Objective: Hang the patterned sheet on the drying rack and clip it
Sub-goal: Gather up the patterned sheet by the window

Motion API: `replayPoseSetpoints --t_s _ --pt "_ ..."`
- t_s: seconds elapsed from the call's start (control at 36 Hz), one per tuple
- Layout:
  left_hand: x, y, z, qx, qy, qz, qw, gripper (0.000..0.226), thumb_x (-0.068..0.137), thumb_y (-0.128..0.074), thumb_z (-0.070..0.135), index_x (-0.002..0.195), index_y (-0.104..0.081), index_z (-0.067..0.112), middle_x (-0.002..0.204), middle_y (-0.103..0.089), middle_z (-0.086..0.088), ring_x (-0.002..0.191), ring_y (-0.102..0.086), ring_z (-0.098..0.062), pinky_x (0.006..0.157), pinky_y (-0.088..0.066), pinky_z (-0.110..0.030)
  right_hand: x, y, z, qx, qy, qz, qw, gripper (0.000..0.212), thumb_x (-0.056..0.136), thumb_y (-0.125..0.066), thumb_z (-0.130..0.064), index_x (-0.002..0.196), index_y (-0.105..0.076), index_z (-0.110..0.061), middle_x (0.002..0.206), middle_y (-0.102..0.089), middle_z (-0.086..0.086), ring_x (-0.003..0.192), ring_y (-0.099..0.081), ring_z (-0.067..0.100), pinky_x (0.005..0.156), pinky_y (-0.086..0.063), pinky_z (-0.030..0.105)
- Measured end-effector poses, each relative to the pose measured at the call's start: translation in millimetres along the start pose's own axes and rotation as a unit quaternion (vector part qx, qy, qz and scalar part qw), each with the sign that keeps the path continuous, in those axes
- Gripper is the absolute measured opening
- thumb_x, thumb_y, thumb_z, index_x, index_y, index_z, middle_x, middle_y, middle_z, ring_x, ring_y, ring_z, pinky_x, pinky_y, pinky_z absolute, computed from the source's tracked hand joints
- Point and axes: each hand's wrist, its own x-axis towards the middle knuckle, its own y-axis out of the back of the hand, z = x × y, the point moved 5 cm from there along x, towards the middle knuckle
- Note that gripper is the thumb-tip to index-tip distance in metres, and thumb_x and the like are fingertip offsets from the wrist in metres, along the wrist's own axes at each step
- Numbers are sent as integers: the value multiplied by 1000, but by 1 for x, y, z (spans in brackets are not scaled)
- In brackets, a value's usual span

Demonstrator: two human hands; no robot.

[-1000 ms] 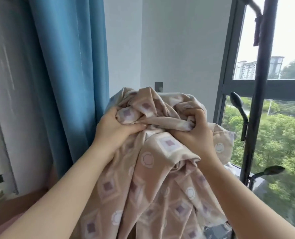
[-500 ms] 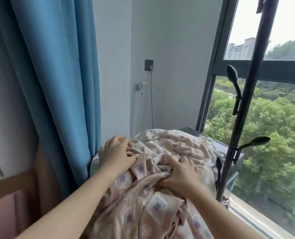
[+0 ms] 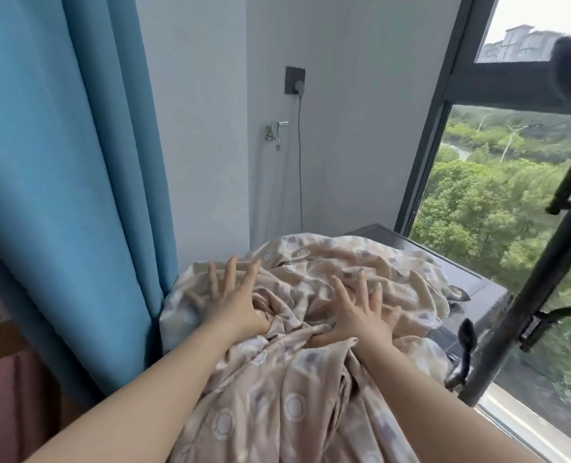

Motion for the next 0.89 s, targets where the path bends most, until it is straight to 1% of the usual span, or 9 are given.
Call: replayPoseSetpoints --t_s 0.11,0.19,0.36,0.42,0.47,0.56,0.64,0.72,0.89 --pt "25 -21 -3 1 6 -31 1000 105 72 -62 36 140 17 48 152 29 9 142 14 -34 109 -19 -61 31 -20 6 -9 -8 -15 1000 82 89 -53 -31 144 6 -46 151 33 0 140 23 37 106 -1 66" --pt "41 -34 -10 -9 9 -47 999 107 72 -65 37 140 17 48 156 15 7 143 -10 -32 106 -32 -51 44 -32 10 17 -8 -65 998 64 92 -44 -34 143 -7 -44 155 24 0 142 7 39 107 -14 61" --pt "61 -42 -16 25 20 -33 999 87 73 -64 47 145 -14 38 151 -23 4 134 -30 -30 103 -36 -44 55 -39 13 40 -10 -57 998 32 90 -44 -34 121 -38 -30 135 -27 10 123 -30 39 100 -28 51" --pt "62 -41 -18 1 27 -2 1000 57 76 -61 38 129 -40 34 136 -42 0 123 -43 -26 92 -42 -37 57 -43 14 61 5 -48 997 30 91 -44 -31 120 -43 -23 124 -34 13 119 -38 41 99 -34 45" --pt "58 -39 -20 -37 31 51 998 20 77 -57 29 96 -51 27 112 -56 -1 107 -53 -26 78 -44 -32 55 -45 14 95 15 -44 994 25 91 -44 -27 114 -48 -18 116 -39 12 110 -48 39 95 -40 40" --pt "47 -39 -24 -104 35 101 989 24 76 -59 27 67 -38 19 84 -57 -2 89 -57 -27 67 -44 -32 48 -44 11 115 57 14 992 8 86 -51 -25 92 -53 -21 102 -49 3 98 -54 26 83 -45 34" --pt "29 -36 -32 -159 40 147 975 18 75 -63 21 70 -46 17 79 -58 -2 80 -56 -27 64 -44 -33 30 -37 3 72 122 73 987 15 83 -55 -29 82 -49 -15 91 -56 0 85 -55 19 66 -40 32" --pt "11 -29 -40 -234 37 193 952 14 72 -65 11 70 -51 12 73 -58 -5 71 -55 -27 61 -45 -36 5 -22 -11 22 174 110 978 22 84 -54 -29 78 -37 -18 83 -43 0 79 -51 22 61 -27 31" --pt "-13 9 -41 -321 12 251 913 27 75 -66 8 64 -45 22 65 -54 -1 65 -54 -26 54 -38 -31 -28 17 -34 -18 208 175 962 24 87 -54 -30 107 -50 -16 103 -49 7 93 -57 33 64 -28 30"
